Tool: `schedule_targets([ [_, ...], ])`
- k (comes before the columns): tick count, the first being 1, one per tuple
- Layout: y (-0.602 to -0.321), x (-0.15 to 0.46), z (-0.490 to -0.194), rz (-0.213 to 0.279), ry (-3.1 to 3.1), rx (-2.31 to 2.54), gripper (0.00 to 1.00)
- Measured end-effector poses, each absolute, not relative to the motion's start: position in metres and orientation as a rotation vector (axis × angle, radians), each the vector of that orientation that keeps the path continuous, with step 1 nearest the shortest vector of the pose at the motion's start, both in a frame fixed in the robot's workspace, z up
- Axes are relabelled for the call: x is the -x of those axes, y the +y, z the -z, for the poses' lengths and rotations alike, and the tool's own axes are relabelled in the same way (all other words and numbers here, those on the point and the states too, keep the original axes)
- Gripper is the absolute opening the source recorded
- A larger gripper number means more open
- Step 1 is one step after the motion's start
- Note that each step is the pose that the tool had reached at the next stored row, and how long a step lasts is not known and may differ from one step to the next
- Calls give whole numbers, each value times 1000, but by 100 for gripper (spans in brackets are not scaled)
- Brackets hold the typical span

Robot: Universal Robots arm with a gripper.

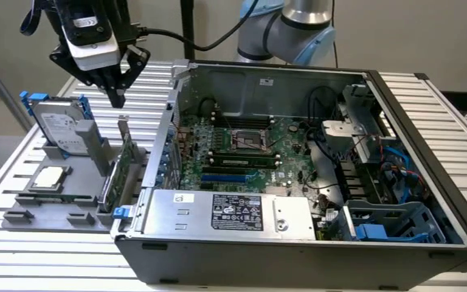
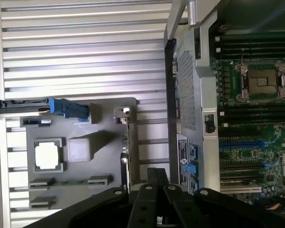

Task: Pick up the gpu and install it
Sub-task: 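Pick up the gpu and move the gpu toward the slot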

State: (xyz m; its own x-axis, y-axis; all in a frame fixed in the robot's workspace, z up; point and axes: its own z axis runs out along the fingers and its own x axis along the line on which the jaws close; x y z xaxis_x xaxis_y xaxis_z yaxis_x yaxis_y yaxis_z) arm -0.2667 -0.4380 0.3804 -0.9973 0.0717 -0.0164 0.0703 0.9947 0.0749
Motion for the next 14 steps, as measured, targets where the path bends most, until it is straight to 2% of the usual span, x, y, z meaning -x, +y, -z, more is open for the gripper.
schedule_targets([
  [14, -452, 298, -367, -116, 3122, -111, 0],
])
